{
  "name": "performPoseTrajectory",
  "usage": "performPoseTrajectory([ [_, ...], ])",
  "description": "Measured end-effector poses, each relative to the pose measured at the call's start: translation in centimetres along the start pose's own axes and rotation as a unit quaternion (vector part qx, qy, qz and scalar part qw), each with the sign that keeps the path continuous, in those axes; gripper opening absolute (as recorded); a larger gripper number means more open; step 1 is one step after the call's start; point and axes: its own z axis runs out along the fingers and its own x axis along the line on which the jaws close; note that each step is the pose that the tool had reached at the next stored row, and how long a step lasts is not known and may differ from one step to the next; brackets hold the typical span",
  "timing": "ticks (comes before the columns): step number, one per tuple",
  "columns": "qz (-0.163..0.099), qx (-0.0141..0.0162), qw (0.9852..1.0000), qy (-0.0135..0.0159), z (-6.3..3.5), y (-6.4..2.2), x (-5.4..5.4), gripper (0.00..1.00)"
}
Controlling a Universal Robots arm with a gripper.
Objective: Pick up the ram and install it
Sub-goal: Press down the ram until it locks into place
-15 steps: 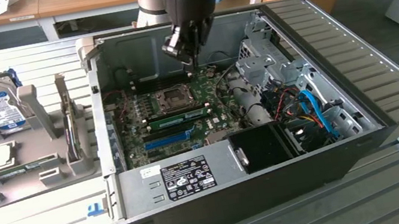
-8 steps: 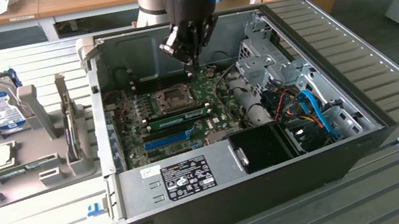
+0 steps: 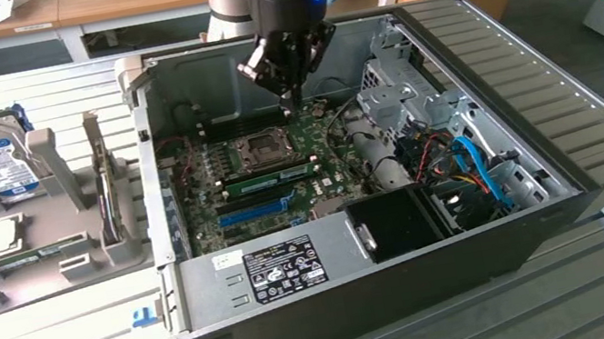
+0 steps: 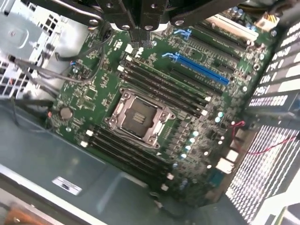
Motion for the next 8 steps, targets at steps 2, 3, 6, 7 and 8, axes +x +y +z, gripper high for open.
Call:
performPoseTrajectory([
  [2,0.016,0.0008,0.9999,-0.0005,0.01,0.00,0.00,0.10],
  [3,0.023,0.0012,0.9997,-0.0008,0.02,0.00,0.00,0.10],
  [6,0.045,0.0023,0.9990,-0.0015,0.03,0.00,0.00,0.10],
  [7,0.051,0.0027,0.9987,-0.0017,0.03,0.00,0.00,0.10],
  [8,0.058,0.0030,0.9983,-0.0019,0.04,0.00,0.00,0.10],
])
